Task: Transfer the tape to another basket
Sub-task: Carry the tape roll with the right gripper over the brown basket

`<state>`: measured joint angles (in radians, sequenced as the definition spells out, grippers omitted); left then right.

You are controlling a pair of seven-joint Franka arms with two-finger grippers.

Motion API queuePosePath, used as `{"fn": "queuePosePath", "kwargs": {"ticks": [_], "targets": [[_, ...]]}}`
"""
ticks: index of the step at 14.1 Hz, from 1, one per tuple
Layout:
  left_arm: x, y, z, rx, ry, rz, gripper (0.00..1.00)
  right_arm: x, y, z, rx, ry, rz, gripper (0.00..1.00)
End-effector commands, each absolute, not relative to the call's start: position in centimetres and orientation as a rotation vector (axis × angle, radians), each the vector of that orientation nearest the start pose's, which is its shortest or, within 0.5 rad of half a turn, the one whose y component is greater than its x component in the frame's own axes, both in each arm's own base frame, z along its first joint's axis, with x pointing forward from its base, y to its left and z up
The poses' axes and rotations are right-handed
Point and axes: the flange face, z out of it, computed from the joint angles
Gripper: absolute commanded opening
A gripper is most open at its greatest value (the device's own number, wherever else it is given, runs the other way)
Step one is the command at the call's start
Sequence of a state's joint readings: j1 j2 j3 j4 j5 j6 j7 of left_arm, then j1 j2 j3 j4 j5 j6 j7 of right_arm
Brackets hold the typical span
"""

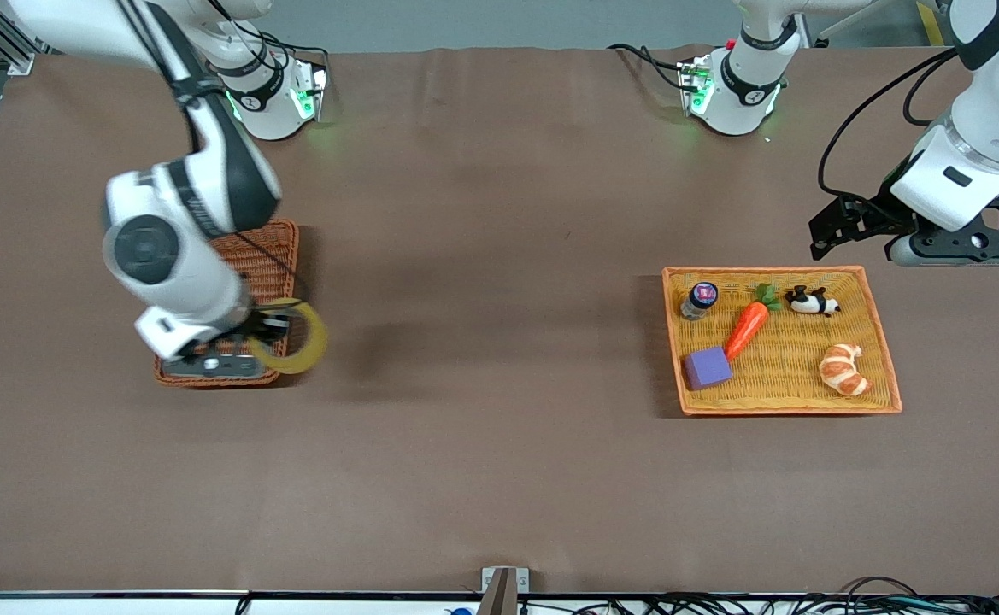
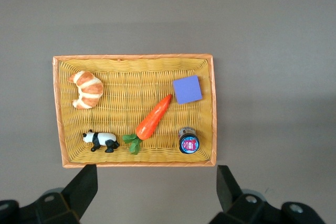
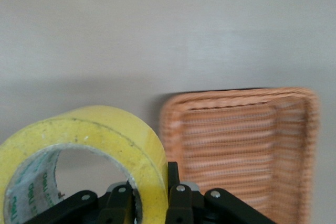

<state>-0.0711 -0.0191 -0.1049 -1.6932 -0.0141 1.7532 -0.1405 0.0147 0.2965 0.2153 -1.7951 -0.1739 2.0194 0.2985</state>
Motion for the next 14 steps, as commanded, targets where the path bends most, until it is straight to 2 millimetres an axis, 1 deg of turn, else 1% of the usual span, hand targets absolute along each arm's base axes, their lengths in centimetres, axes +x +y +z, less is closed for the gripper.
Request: {"fn": "queuePosePath", "kwargs": {"ticks": [1,2,4,6,8,10,12,13,14], "targets": [[55.4,-10.1,59.5,-3.175,0.063,-0.119,1.00,58.7,7.1,37.9,-3.234,-0.070,0.072,0.00],[55.4,-10.2,59.5,-3.175,0.063,-0.117,1.00,57.8,5.5,36.8,-3.235,-0.111,0.071,0.00],[55.3,-10.1,59.4,-3.174,0.060,-0.107,1.00,55.3,0.5,33.5,-3.232,-0.188,0.011,0.00],[55.3,-10.1,59.4,-3.173,0.068,-0.102,1.00,53.1,-1.2,29.9,-3.223,-0.214,-0.058,0.01],[55.0,-9.9,59.4,-3.169,0.066,-0.069,1.00,51.3,-1.7,27.2,-3.211,-0.235,-0.128,0.01],[55.0,-9.9,59.3,-3.168,0.066,-0.067,1.00,49.7,-2.1,25.3,-3.207,-0.244,-0.134,0.01],[55.0,-9.9,59.4,-3.163,0.062,-0.070,1.00,48.8,-2.0,24.1,-3.204,-0.254,-0.102,0.03],[55.0,-9.9,59.3,-3.162,0.062,-0.068,1.00,48.6,-2.1,23.6,-3.202,-0.281,-0.086,0.05],[55.0,-9.9,59.3,-3.162,0.062,-0.068,1.00,48.5,-2.3,23.2,-3.200,-0.306,-0.070,0.09]]}}
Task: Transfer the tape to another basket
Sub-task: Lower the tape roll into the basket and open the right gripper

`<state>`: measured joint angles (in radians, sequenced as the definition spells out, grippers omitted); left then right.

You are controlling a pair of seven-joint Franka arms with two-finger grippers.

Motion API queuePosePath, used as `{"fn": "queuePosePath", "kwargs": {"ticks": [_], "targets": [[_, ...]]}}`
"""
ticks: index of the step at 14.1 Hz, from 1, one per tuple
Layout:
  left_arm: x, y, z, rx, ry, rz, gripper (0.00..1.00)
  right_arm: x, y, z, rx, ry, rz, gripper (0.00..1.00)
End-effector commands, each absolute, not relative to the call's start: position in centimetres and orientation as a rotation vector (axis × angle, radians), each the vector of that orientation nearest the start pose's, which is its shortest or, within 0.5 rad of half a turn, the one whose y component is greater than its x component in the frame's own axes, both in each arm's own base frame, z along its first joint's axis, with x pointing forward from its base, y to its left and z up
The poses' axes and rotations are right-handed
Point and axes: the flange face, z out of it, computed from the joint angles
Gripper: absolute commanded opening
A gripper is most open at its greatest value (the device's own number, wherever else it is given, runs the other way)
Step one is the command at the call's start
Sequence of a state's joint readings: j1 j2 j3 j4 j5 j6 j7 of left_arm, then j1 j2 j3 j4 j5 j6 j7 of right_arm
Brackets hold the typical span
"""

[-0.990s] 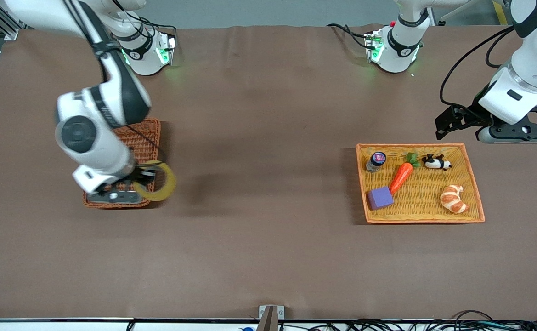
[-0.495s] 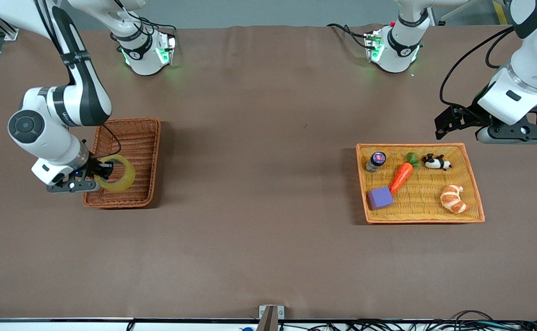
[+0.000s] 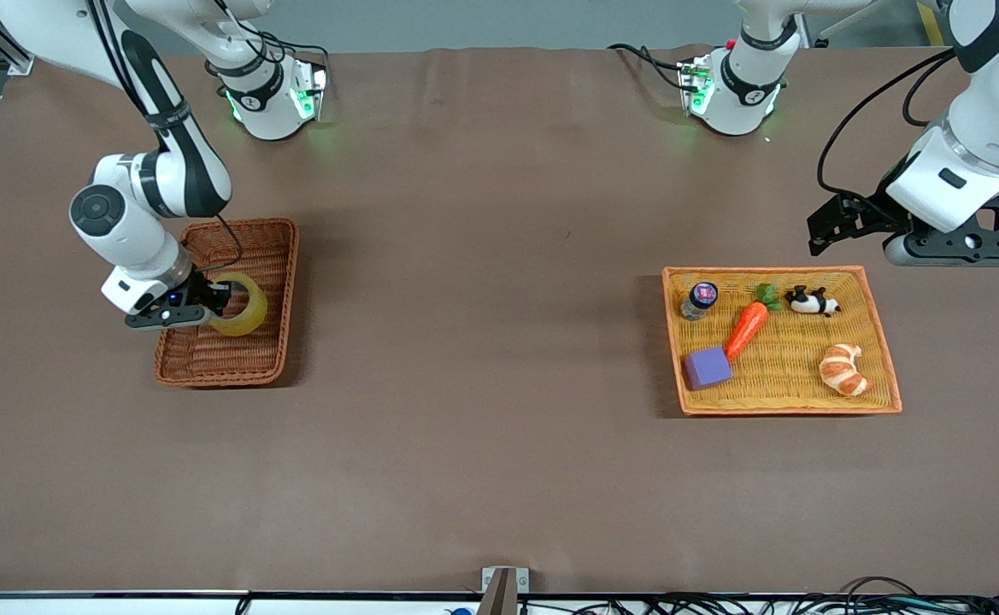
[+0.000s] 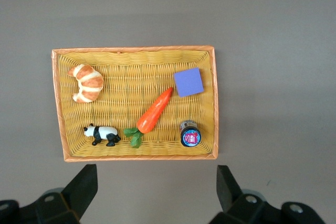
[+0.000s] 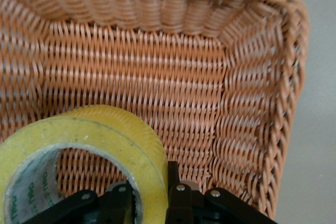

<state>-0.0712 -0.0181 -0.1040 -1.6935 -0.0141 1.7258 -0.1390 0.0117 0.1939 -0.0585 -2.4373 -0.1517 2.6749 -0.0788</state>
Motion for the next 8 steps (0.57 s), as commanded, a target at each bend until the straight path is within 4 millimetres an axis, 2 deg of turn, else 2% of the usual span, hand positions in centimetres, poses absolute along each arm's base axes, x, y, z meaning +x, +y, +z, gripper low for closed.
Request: {"fn": "queuePosePath", "kwargs": {"ticks": [1,2,3,4,5,6,8], "targets": [[55.0,-9.9,59.4,-3.161,0.063,-0.071,1.00,48.4,-2.7,22.6,-3.201,-0.312,-0.049,0.17],[55.0,-9.9,59.5,-3.161,0.063,-0.073,1.00,48.3,-2.7,22.1,-3.200,-0.316,-0.032,0.27],[55.1,-9.9,59.4,-3.161,0.060,-0.071,1.00,48.2,-2.7,21.8,-3.199,-0.318,-0.022,0.43],[55.1,-9.9,59.5,-3.161,0.060,-0.073,1.00,48.2,-2.7,21.8,-3.200,-0.318,-0.022,0.61],[55.1,-9.9,59.6,-3.161,0.060,-0.078,1.00,48.4,-2.6,22.1,-3.200,-0.318,-0.027,0.84],[55.1,-9.9,59.5,-3.161,0.060,-0.076,1.00,48.7,-2.6,22.6,-3.203,-0.309,-0.039,1.00],[55.2,-9.9,59.7,-3.162,0.060,-0.083,1.00,49.9,-2.5,25.9,-3.208,-0.297,-0.131,1.00]]}}
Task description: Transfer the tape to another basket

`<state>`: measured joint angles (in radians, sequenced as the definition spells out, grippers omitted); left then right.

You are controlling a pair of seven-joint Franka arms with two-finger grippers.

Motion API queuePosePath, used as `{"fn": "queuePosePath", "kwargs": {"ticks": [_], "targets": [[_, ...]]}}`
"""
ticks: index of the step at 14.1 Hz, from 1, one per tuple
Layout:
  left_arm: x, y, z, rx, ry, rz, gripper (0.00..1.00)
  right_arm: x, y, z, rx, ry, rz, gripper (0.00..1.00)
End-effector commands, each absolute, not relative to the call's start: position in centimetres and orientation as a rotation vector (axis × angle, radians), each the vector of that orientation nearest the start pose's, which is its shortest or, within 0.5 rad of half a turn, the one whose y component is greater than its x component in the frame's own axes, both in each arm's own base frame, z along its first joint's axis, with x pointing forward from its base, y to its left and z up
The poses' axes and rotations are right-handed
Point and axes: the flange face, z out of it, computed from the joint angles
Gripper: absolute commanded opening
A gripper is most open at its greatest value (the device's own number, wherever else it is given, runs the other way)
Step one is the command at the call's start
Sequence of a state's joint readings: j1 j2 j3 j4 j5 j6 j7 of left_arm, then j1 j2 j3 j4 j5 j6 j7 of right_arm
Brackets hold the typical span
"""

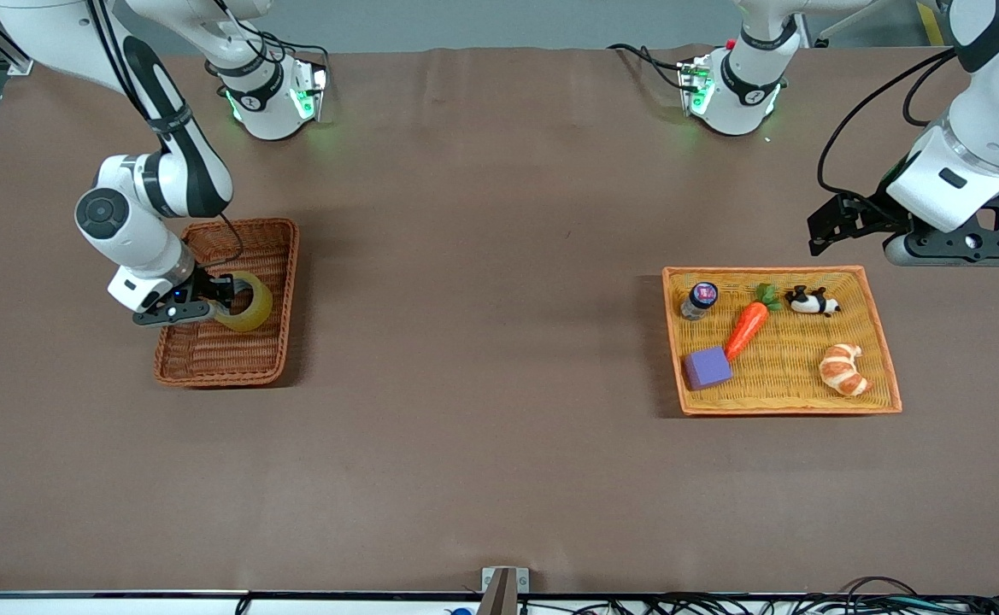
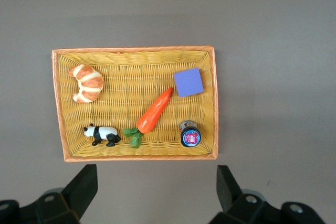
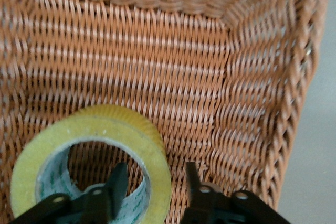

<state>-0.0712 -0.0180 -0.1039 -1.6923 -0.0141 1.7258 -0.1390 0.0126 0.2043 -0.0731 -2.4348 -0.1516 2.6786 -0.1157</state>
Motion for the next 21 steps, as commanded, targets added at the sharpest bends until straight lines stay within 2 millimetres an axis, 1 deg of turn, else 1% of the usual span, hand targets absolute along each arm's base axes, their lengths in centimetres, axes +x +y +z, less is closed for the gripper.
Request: {"fn": "queuePosePath", "kwargs": {"ticks": [1,3,4,5,6,8,10,12,13,14,15,16,18,20,21], "targets": [[55.3,-10.0,59.7,-3.162,0.063,-0.083,1.00,50.5,-2.6,28.0,-3.211,-0.292,-0.150,1.00],[55.3,-9.9,59.7,-3.162,0.060,-0.083,1.00,52.0,-3.1,32.2,-3.223,-0.267,-0.145,1.00],[55.3,-9.9,59.7,-3.162,0.063,-0.085,1.00,52.7,-3.2,34.2,-3.230,-0.235,-0.116,1.00],[55.3,-9.9,59.7,-3.162,0.063,-0.085,1.00,53.6,-3.3,36.5,-3.239,-0.168,-0.052,1.00],[55.3,-10.0,59.7,-3.162,0.065,-0.083,1.00,54.5,-2.8,38.9,-3.244,-0.132,0.000,1.00],[55.3,-9.9,59.7,-3.162,0.063,-0.085,1.00,56.2,-1.3,45.3,-3.217,-0.015,0.062,1.00],[55.5,-9.9,59.5,-3.162,0.063,-0.078,1.00,56.7,-0.9,51.1,-3.199,0.103,0.112,1.00],[55.6,-9.8,59.2,-3.162,0.060,-0.071,1.00,56.5,-0.3,54.6,-3.157,0.117,0.115,1.00],[55.6,-9.8,59.2,-3.162,0.060,-0.071,1.00,56.2,-0.3,57.0,-3.151,0.117,0.130,1.00],[55.6,-9.9,59.2,-3.162,0.063,-0.071,1.00,55.8,-0.2,59.0,-3.150,0.116,0.156,1.00],[55.6,-9.9,59.2,-3.162,0.060,-0.071,1.00,55.4,-0.1,60.3,-3.149,0.114,0.166,1.00],[55.6,-9.9,59.2,-3.162,0.058,-0.071,1.00,55.2,0.0,61.1,-3.149,0.112,0.169,1.00],[55.6,-9.9,59.2,-3.162,0.060,-0.071,1.00,53.7,-0.1,63.3,-3.148,0.103,0.150,1.00],[55.6,-9.9,59.2,-3.162,0.058,-0.071,1.00,53.0,-0.1,63.8,-3.148,0.089,0.166,1.00],[55.6,-9.9,59.2,-3.162,0.058,-0.071,1.00,53.0,-0.6,63.9,-3.146,0.100,0.176,1.00]]}}
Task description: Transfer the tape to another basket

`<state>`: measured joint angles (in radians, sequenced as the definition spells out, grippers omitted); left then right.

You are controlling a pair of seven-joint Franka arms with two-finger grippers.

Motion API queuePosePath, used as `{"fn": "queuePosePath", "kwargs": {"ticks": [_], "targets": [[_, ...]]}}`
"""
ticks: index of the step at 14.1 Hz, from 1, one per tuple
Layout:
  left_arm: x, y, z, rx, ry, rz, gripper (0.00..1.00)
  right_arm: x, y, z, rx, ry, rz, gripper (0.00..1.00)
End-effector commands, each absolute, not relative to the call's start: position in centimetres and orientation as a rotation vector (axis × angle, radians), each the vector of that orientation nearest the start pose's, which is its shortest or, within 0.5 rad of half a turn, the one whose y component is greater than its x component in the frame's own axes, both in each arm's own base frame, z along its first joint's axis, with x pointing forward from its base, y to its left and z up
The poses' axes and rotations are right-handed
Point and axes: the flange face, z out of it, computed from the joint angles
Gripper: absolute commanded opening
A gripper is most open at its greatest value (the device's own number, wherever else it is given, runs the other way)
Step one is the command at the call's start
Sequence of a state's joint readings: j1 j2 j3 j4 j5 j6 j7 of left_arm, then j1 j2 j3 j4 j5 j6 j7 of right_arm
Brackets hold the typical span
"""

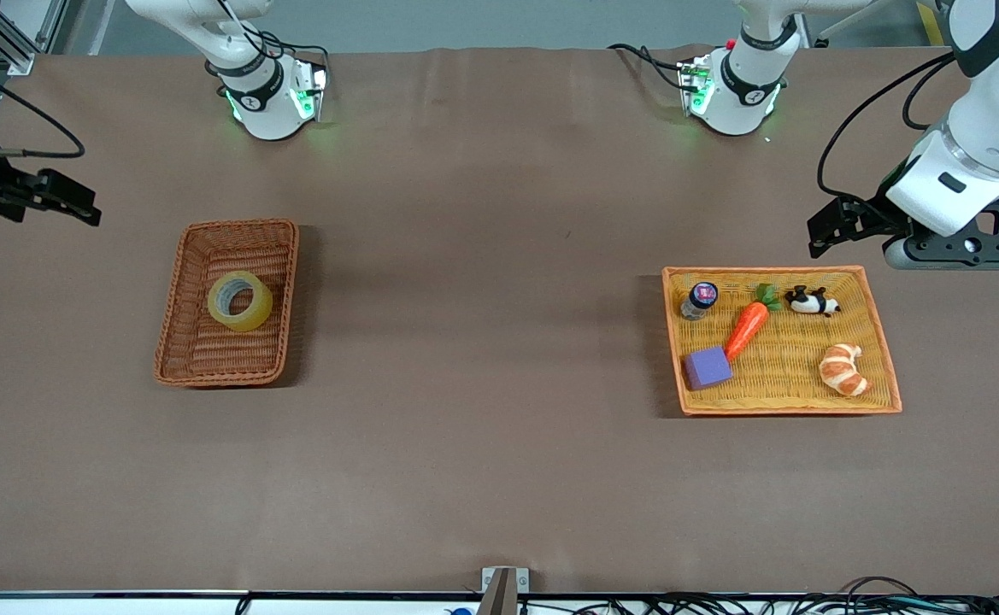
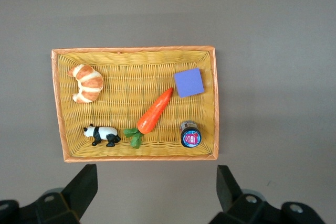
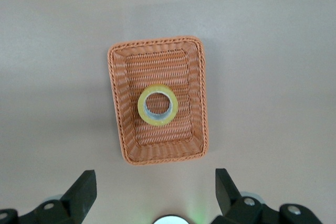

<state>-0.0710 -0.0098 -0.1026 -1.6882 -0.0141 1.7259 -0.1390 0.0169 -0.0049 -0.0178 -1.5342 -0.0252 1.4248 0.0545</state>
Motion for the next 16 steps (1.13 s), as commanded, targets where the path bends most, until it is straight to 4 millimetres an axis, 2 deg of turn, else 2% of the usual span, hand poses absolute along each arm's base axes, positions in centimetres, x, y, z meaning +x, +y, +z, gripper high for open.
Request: {"fn": "queuePosePath", "kwargs": {"ticks": [1,5,6,7,10,16], "targets": [[55.7,-9.9,59.2,-3.163,0.055,-0.073,1.00,53.1,-0.9,63.8,-3.144,0.107,0.174,1.00],[55.7,-9.9,59.4,-3.164,0.055,-0.083,1.00,53.5,-1.2,65.6,-3.128,0.077,0.108,1.00],[55.9,-9.8,59.5,-3.166,0.053,-0.085,1.00,53.6,-1.2,65.8,-3.131,-0.013,0.098,1.00],[55.9,-9.9,59.4,-3.166,0.055,-0.082,1.00,53.7,-1.3,65.9,-3.129,-0.082,0.079,1.00],[56.0,-9.9,59.2,-3.164,0.055,-0.078,1.00,54.5,-1.8,65.0,-3.128,-0.069,0.013,1.00],[56.0,-9.9,59.3,-3.164,0.055,-0.080,1.00,54.2,-1.9,65.5,-3.127,-0.069,0.025,1.00]]}}
